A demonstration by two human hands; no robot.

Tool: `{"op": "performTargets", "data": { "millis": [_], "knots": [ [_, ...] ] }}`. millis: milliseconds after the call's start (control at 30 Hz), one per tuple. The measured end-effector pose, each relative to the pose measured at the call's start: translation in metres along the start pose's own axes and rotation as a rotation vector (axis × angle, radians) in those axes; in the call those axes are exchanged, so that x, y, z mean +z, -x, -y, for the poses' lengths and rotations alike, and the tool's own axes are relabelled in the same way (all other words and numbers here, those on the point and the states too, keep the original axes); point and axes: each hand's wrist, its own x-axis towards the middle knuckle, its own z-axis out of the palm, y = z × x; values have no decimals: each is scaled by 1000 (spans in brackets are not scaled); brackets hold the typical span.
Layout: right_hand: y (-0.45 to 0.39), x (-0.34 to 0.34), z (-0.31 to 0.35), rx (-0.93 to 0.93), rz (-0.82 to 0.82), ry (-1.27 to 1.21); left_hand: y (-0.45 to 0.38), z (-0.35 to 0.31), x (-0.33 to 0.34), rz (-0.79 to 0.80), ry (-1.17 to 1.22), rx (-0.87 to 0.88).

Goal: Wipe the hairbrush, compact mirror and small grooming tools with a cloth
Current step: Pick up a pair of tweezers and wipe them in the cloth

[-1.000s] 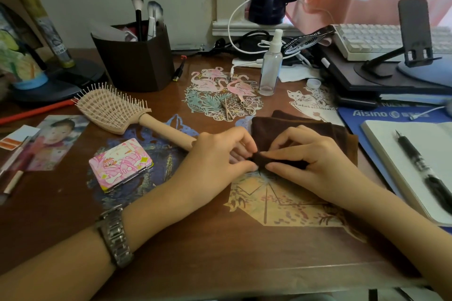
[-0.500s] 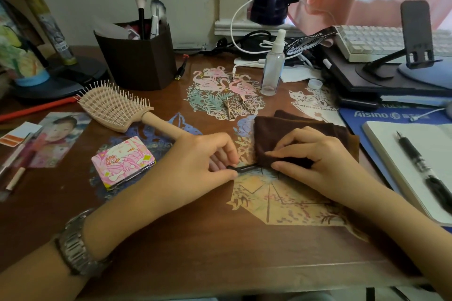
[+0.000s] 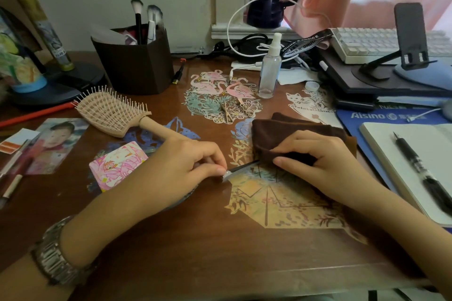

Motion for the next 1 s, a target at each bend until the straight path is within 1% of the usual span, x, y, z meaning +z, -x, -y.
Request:
{"op": "performTargets", "data": {
  "millis": [133, 233, 400, 600, 700, 833, 1000],
  "knots": [
    [0, -1, 1, 11, 12, 2, -1, 4, 3, 16, -77, 68],
    [0, 0, 1, 7, 9, 4, -1, 5, 4, 26, -89, 92],
    [0, 0, 0, 6, 6, 4, 1, 6, 0, 75, -166, 197],
    [0, 0, 0, 9, 4, 1, 1, 3, 2, 126, -143, 146],
    [-1, 0, 0, 11, -2, -6, 0, 3, 4, 89, -67, 127],
    [0, 0, 1, 15, -9, -30, -1, 1, 4, 16, 81, 37],
    [1, 1, -1, -1, -12, 18, 0, 3, 8, -61, 0, 83]
  ]
}}
